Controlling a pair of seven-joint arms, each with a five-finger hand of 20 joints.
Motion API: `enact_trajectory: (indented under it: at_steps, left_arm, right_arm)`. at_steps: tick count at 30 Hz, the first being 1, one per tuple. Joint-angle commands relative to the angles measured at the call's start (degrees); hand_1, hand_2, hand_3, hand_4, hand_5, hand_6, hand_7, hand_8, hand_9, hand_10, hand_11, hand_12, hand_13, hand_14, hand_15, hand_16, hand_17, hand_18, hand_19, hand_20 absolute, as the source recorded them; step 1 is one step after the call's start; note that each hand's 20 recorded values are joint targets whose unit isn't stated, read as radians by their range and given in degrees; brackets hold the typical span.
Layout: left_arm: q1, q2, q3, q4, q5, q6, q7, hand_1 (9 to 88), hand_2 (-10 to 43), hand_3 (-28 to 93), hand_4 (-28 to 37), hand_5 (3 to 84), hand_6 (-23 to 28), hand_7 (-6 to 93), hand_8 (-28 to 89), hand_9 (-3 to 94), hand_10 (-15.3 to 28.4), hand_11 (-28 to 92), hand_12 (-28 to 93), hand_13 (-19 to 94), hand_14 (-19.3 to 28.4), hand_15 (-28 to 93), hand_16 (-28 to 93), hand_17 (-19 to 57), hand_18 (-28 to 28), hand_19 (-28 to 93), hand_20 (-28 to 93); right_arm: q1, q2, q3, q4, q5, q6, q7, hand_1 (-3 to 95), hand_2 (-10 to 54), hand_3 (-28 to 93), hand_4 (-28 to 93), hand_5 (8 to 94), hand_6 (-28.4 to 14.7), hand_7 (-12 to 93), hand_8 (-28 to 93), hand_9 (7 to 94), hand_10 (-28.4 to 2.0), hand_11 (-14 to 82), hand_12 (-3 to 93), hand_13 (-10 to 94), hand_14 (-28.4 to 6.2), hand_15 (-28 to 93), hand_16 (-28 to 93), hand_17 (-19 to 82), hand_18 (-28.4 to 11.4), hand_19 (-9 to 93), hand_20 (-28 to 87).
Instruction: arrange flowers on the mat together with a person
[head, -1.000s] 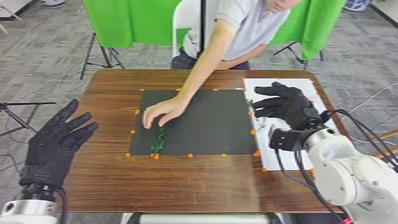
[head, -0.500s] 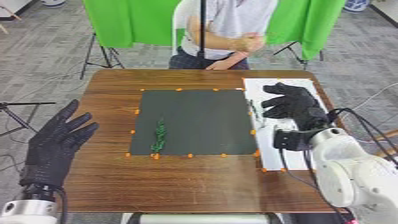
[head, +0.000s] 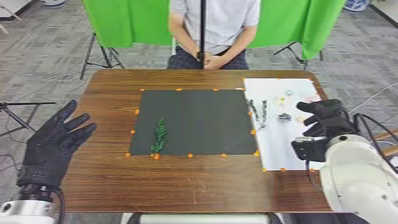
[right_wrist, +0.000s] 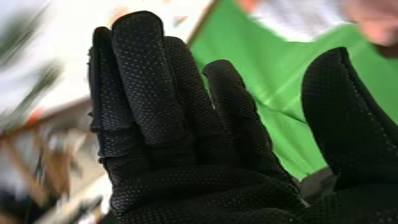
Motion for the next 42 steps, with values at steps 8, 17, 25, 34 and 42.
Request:
enact_trajectory:
  at_steps: [8,17,25,34,42]
  left_arm:
    - [1.4,-0.95,-0.55,-0.17,0.51,-1.08,-0.41,21.5,8.4,75,-25.6,30.8,5.3,9.8,-9,30.0,16.0,19,11,21,23.3,44,-8,-6.7,20.3,41,11]
    - [1.1,-0.59,-0.11,-0.08,0.19,-0.84,0.08,21.5,8.4,75,-25.6,30.8,5.3,9.8,-9,30.1,16.1,19,11,21,23.3,44,-8,-6.8,20.2,41,10]
    - [1.3,-0.47,-0.26,-0.17,-0.07,-0.52,0.28,21.4,8.4,75,-25.5,30.9,5.3,9.7,-9,30.1,16.0,19,11,21,23.3,44,-8,-6.9,20.2,41,10]
    - [0.3,-1.22,-0.34,-0.03,0.59,-1.07,-1.12,21.4,8.3,75,-25.6,30.9,5.3,9.8,-8,30.1,16.0,19,10,21,23.2,44,-8,-7.0,20.3,41,10]
    - [-0.2,-1.78,-0.41,0.07,0.87,-1.49,-1.93,21.4,8.3,75,-25.6,30.9,5.4,9.8,-8,30.1,16.1,19,10,22,23.0,44,-8,-7.0,20.3,41,10]
  right_arm:
    - [-1.1,2.3,-0.2,5.4,-15.5,-16.9,14.8,36.0,-1.6,64,-18,52.7,-9.6,8,-10,67.0,-24.1,17.1,13.7,69,-18.9,57,8,51,-21.1,92,-28]
    - [1.1,2.4,-1.4,7.8,-16.2,-25.2,18.6,37.5,-3.4,64,-17,51.1,-10.8,6,-9,66.8,-23.9,17.1,14.5,69,-18.8,57,9,48,-22.4,93,-27]
    - [1.6,1.6,-1.3,9.5,-12.8,-28.7,19.0,38.9,-4.5,63,-17,50.2,-11.0,5,-9,62.6,-23.4,15.7,14.0,66,-19.3,55,8,46,-23.7,92,-28]
    - [1.5,0.3,-1.6,10.8,-10.2,-32.0,20.1,41.6,-4.5,61,-17,53.4,-13.1,3,-8,60.7,-20.1,17.0,13.9,66,-18.9,55,8,45,-23.8,92,-28]
    - [3.7,0.7,-5.7,12.7,-11.1,-34.6,19.4,45.1,-4.3,58,-15,50.1,-28.0,4,-9,59.9,-17.5,22.0,13.6,66,-17.3,57,8,45,-23.1,92,-27]
